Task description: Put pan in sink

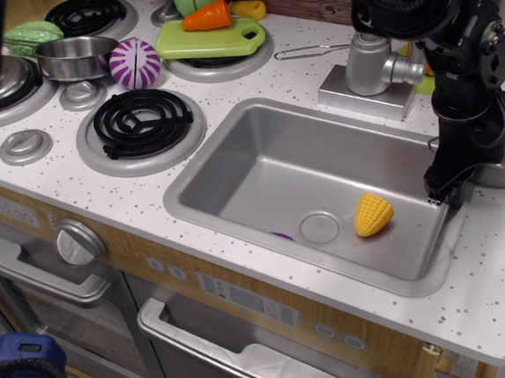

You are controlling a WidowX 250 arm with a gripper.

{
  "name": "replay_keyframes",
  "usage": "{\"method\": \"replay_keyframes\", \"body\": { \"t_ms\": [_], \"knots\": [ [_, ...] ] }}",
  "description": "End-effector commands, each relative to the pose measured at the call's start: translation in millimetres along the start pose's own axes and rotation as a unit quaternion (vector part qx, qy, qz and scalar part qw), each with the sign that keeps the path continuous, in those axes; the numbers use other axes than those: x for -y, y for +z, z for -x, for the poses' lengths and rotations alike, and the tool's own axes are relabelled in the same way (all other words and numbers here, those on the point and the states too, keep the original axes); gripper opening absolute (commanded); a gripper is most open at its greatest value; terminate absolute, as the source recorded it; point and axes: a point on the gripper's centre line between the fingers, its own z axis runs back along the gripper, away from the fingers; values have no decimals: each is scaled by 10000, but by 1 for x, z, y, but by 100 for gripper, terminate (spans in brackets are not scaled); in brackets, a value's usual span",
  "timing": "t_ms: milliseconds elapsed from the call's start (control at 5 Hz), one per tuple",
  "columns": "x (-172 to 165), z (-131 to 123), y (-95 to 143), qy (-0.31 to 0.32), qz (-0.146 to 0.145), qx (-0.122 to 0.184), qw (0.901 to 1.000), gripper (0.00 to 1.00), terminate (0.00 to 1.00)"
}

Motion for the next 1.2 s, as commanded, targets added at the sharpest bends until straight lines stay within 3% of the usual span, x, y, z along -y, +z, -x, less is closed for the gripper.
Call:
{"method": "replay_keyframes", "body": {
  "t_ms": [0, 200, 600, 1000],
  "knots": [
    [-39, 7, 0, 28, -225, 192, 9996, 0, 0],
    [-32, 11, 6, -30, -170, 180, 9997, 0, 0],
    [-8, 33, 43, 163, -77, -327, 9993, 0, 0],
    [16, 74, 78, 579, 254, -1006, 9929, 0, 0]
  ]
}}
